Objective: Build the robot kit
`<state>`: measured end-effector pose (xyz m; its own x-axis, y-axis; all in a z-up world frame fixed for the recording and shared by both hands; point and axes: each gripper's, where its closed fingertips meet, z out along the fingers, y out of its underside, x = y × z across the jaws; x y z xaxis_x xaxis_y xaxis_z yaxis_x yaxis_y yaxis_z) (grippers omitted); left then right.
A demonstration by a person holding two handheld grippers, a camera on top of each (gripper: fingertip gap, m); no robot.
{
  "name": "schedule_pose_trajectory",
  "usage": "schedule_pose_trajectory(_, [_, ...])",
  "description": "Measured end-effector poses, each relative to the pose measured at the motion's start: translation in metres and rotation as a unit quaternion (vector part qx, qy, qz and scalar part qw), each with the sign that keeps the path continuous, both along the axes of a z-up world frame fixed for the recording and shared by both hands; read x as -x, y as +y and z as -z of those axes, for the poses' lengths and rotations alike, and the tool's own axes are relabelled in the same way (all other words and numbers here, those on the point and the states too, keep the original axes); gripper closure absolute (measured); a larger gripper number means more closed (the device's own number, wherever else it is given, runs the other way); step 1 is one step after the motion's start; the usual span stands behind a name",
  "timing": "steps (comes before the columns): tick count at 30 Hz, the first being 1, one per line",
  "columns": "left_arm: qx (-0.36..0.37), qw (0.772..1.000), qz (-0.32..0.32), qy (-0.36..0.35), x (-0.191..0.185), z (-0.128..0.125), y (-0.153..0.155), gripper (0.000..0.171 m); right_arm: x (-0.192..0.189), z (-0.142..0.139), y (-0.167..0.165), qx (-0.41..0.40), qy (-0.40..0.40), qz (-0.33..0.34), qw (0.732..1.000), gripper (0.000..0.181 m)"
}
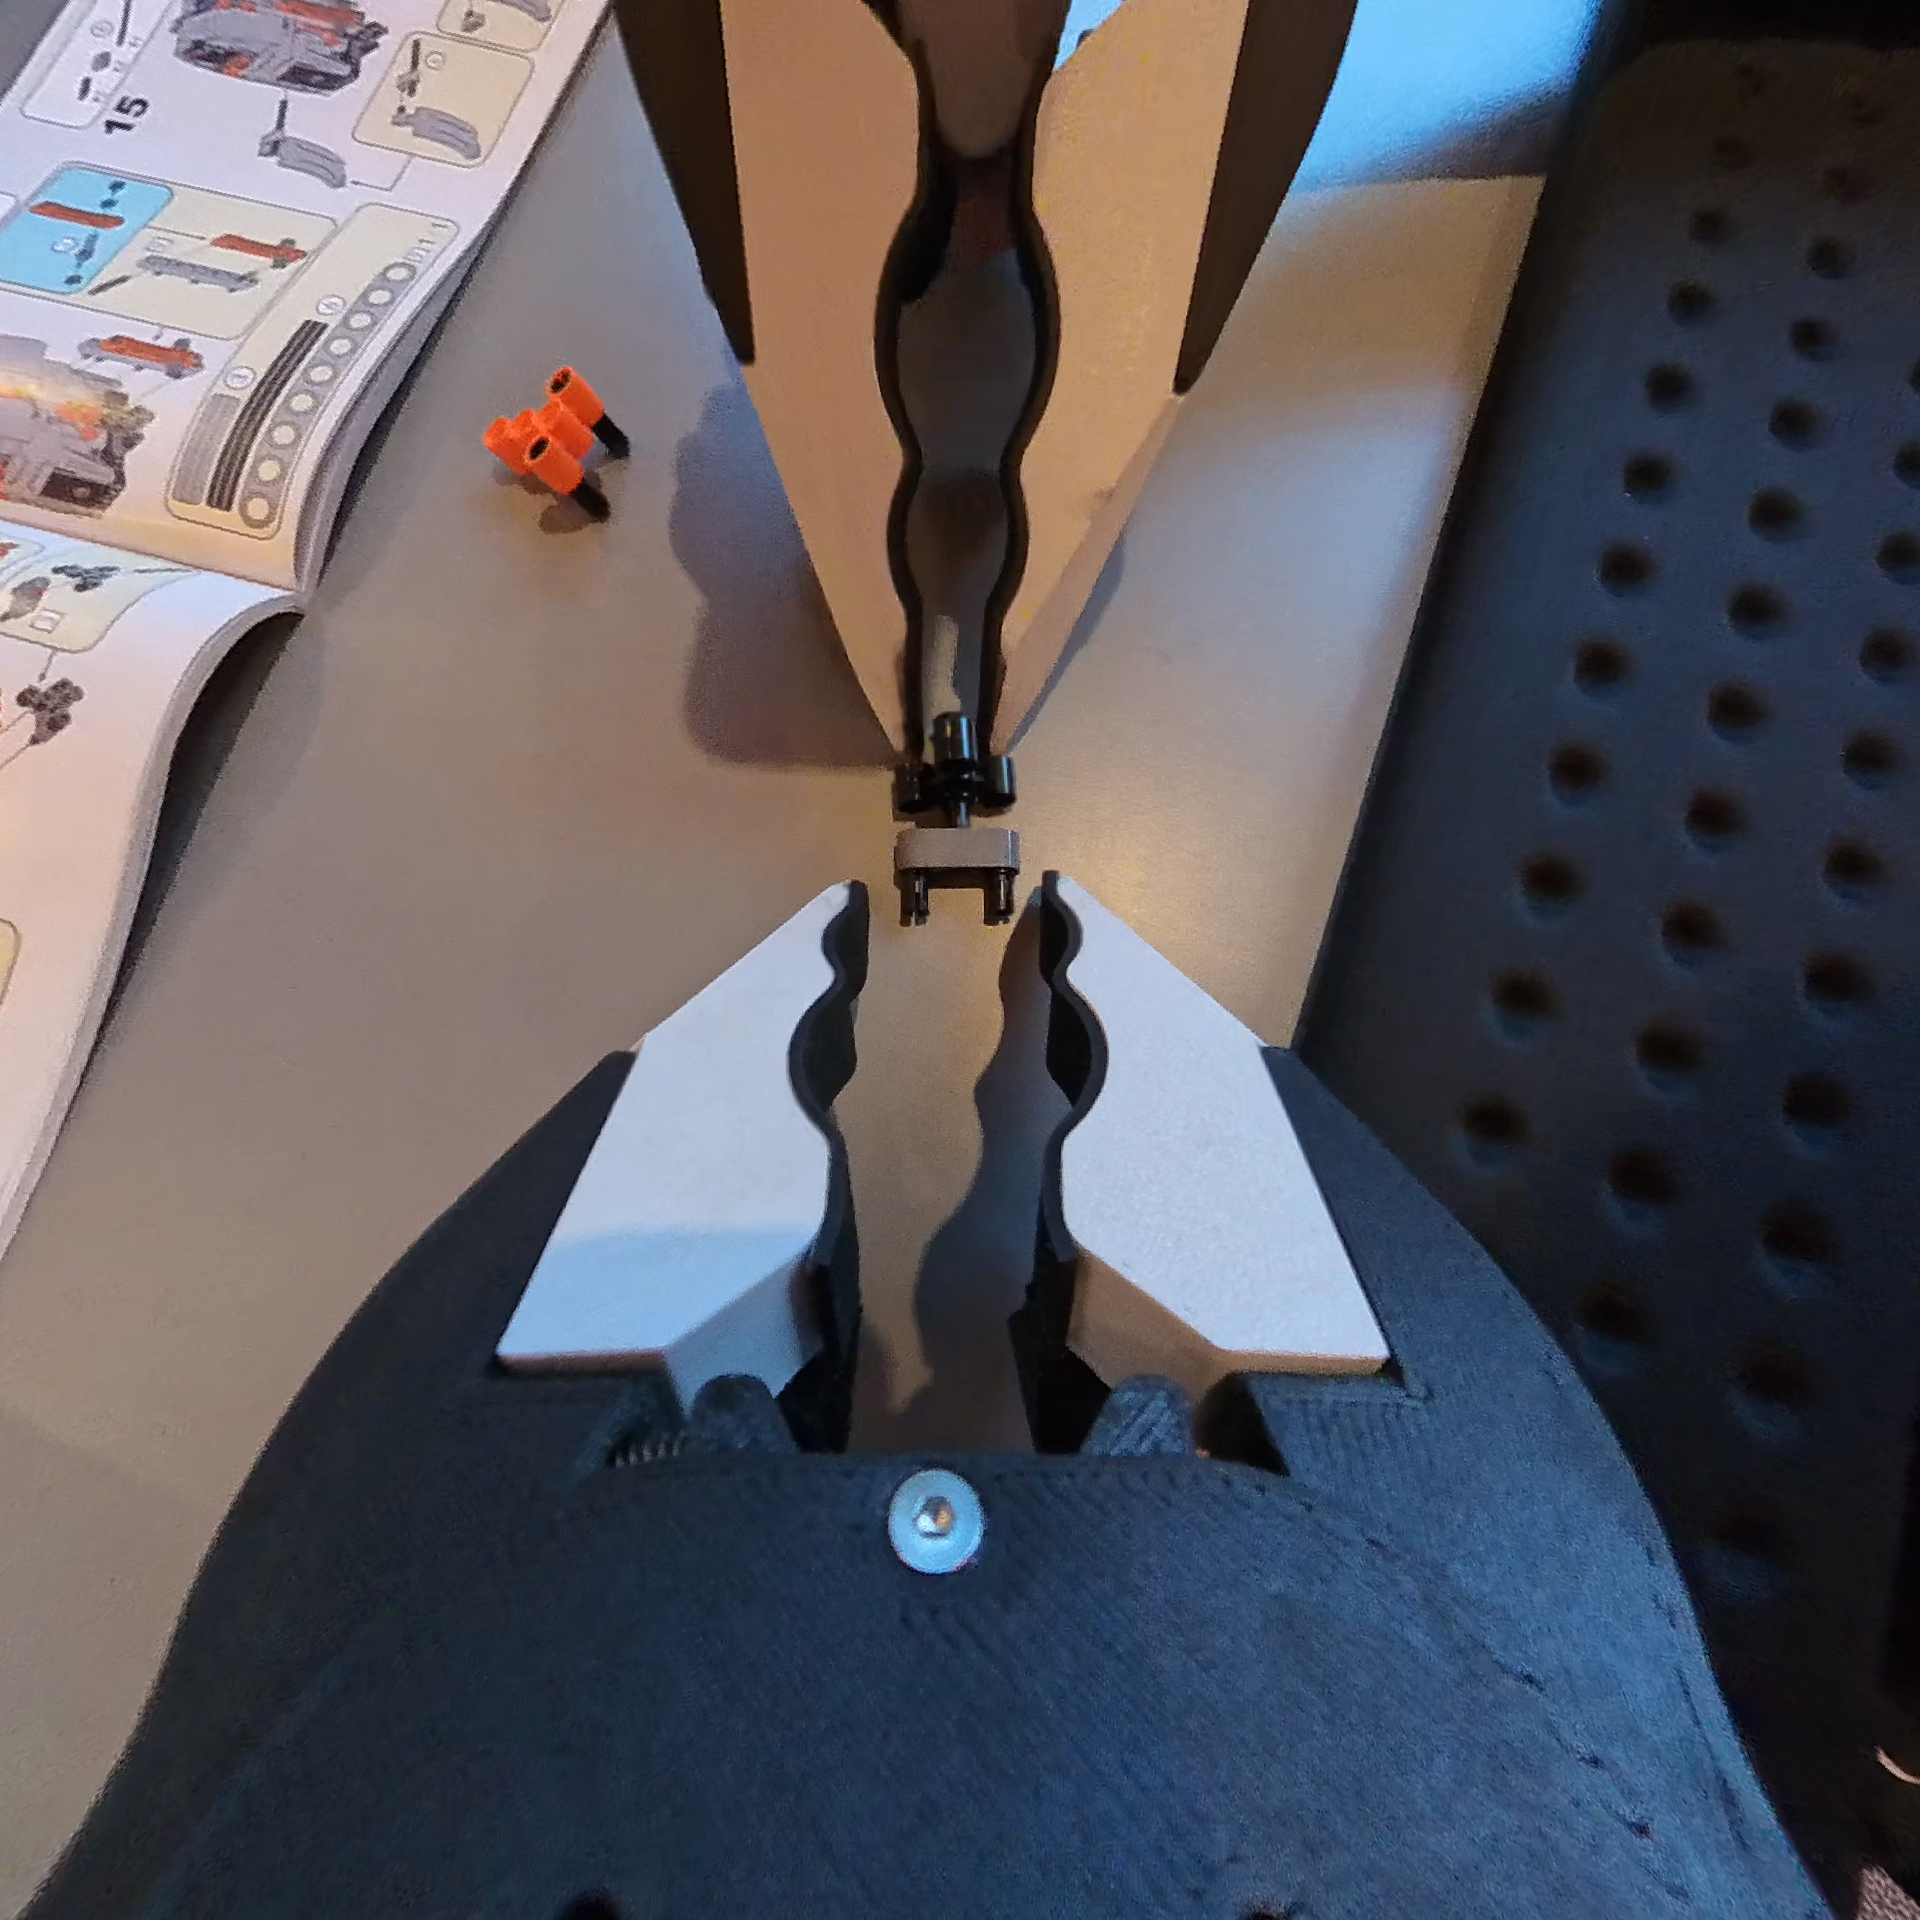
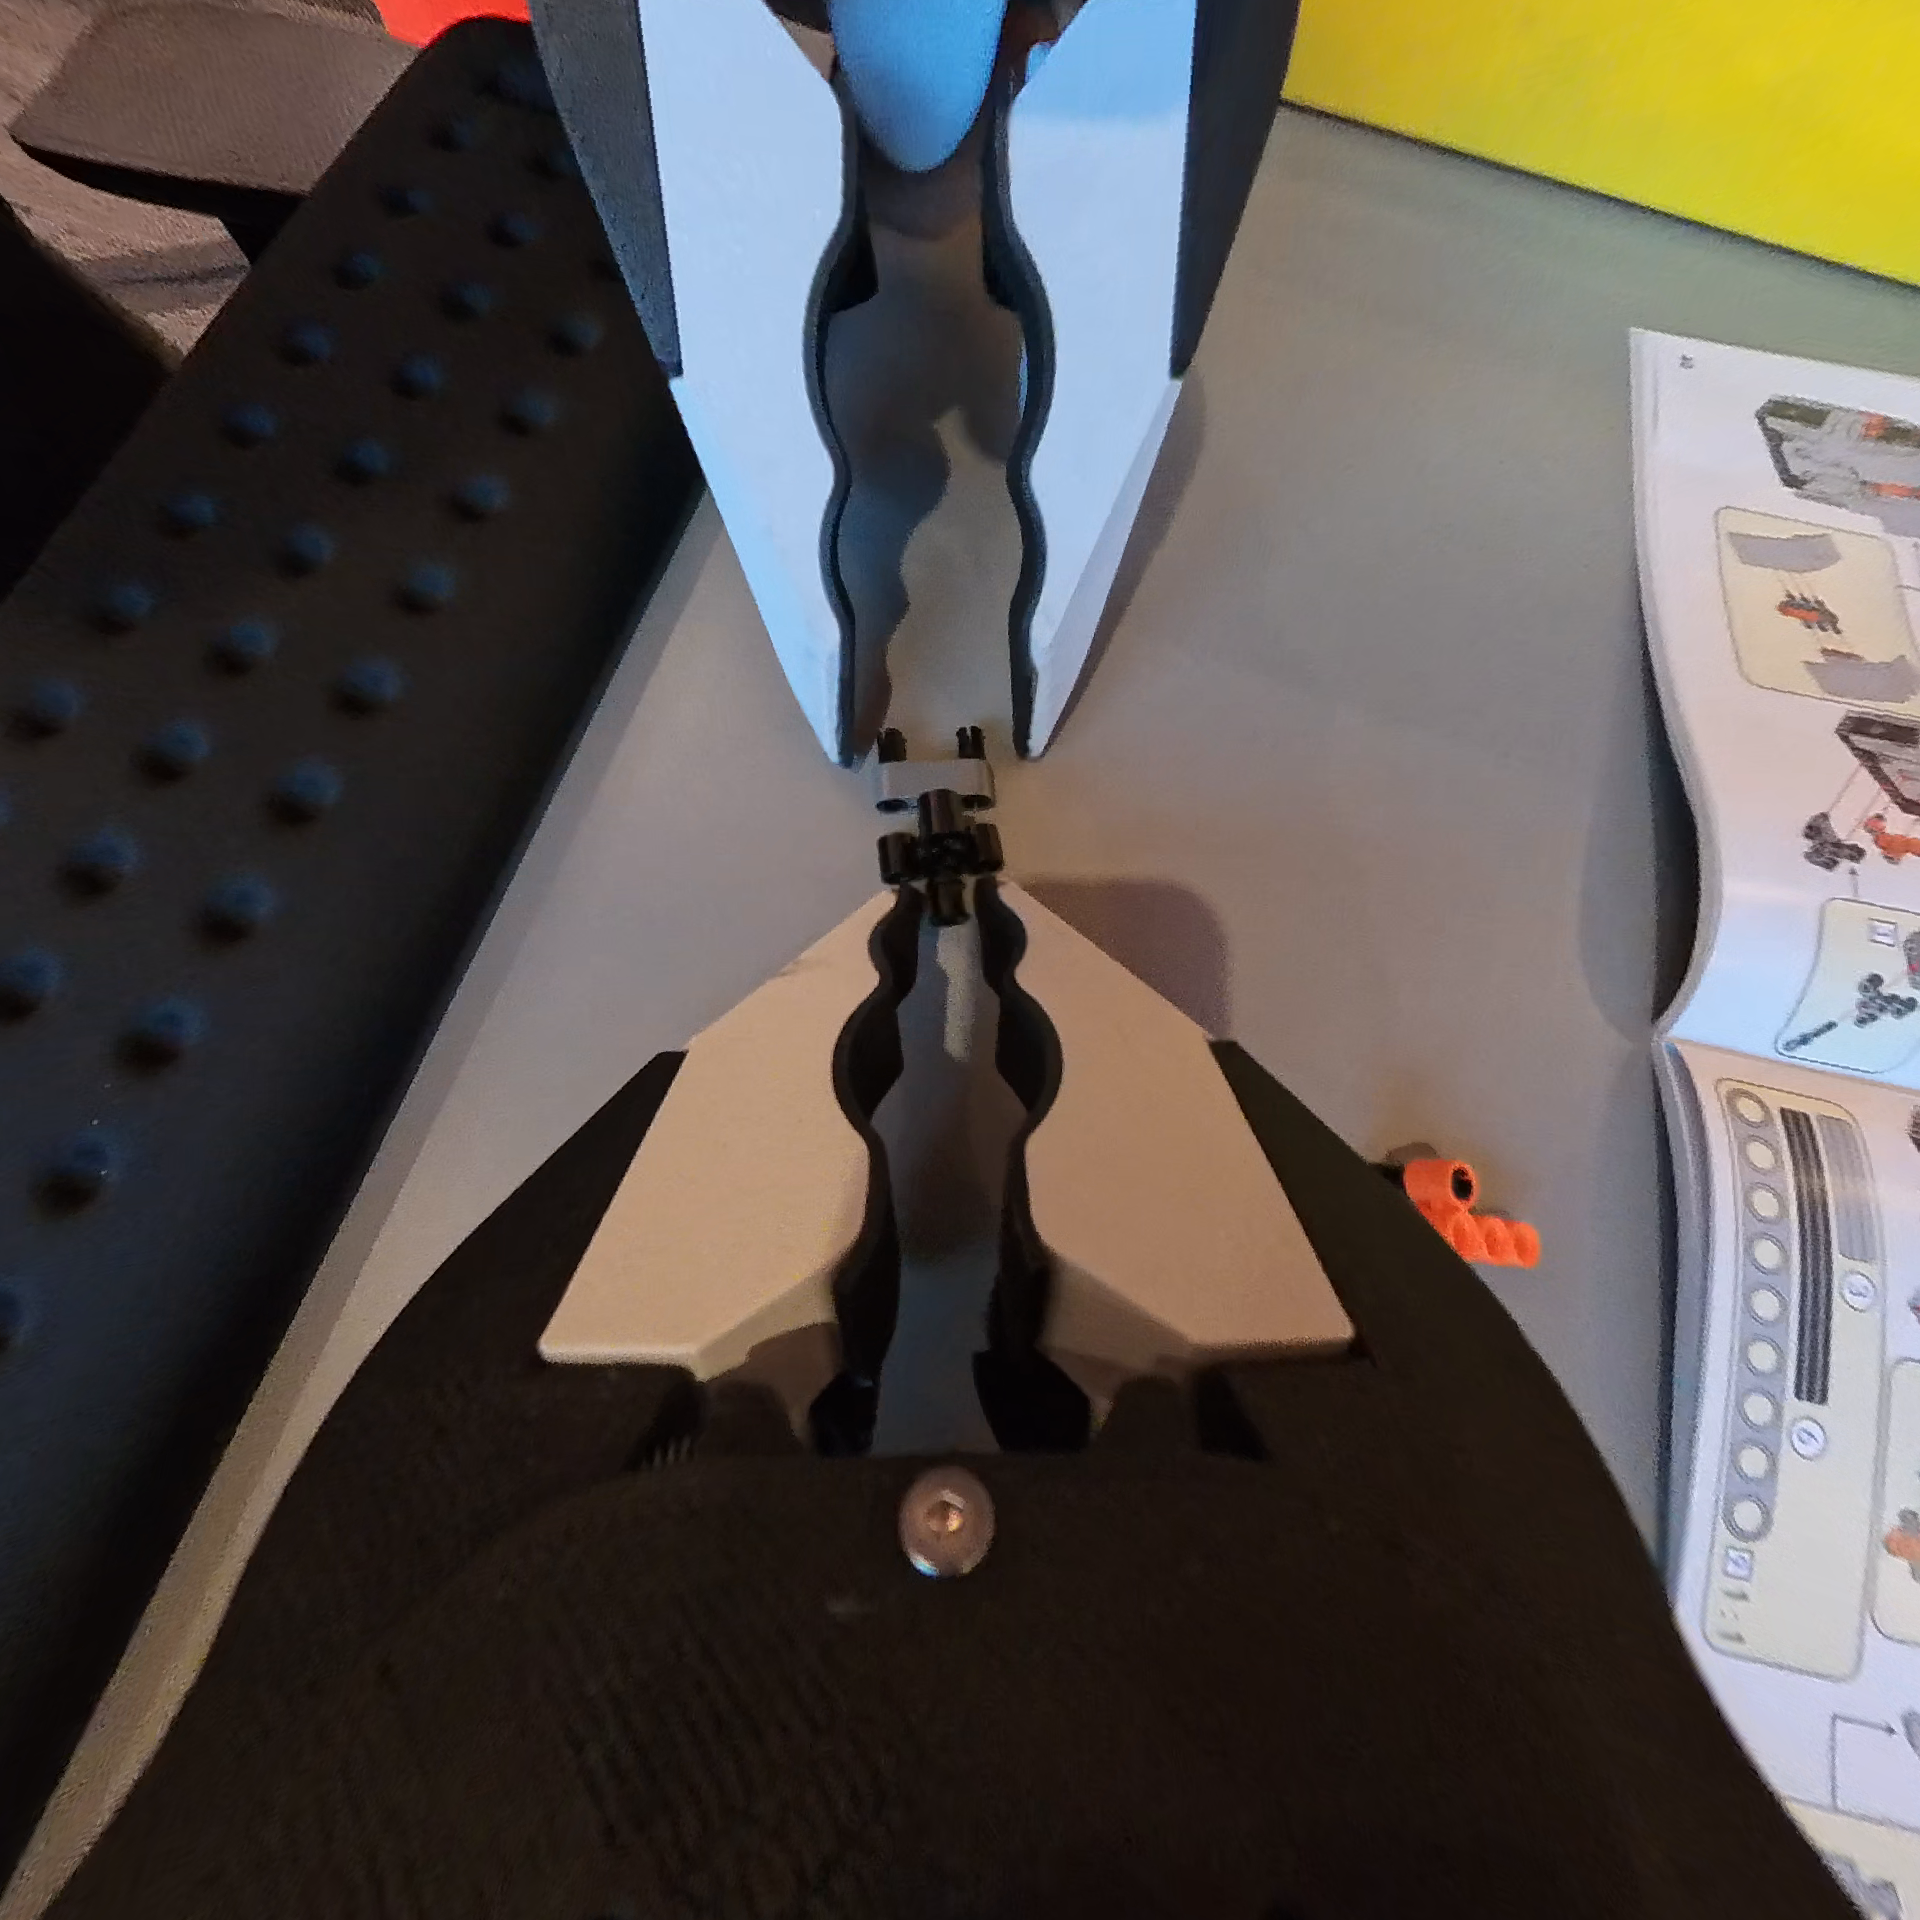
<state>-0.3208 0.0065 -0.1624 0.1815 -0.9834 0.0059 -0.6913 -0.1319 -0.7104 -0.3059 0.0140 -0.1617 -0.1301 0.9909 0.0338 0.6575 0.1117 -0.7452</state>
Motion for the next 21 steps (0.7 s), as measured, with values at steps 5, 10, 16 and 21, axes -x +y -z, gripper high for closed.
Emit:
schedule_pose_trajectory(5, [-0.005, 1.0, -0.003, -0.018, 0.0003, 0.0, 0.0043, 0.152, 0.0051, 0.0013, -0.006, 0.019, 0.014, -0.005, 1.0, 0.173])
schedule_pose_trajectory(10, [-0.02, 0.999, -0.003, -0.034, 0.0004, -0.0001, 0.0038, 0.151, 0.0054, 0.0014, -0.0052, 0.019, 0.015, 0.01, 1.0, 0.174])
schedule_pose_trajectory(16, [0.024, 0.998, -0.044, -0.028, 0.0016, -0.0021, 0.002, 0.138, 0.0056, 0.0008, -0.0046, 0.028, 0.016, 0.027, 0.999, 0.169])
schedule_pose_trajectory(21, [0.018, 0.997, -0.065, -0.028, 0.0047, -0.0013, 0.0065, 0.147, 0.0056, 0.0005, 0.0004, 0.025, 0.016, 0.062, 0.998, 0.172])
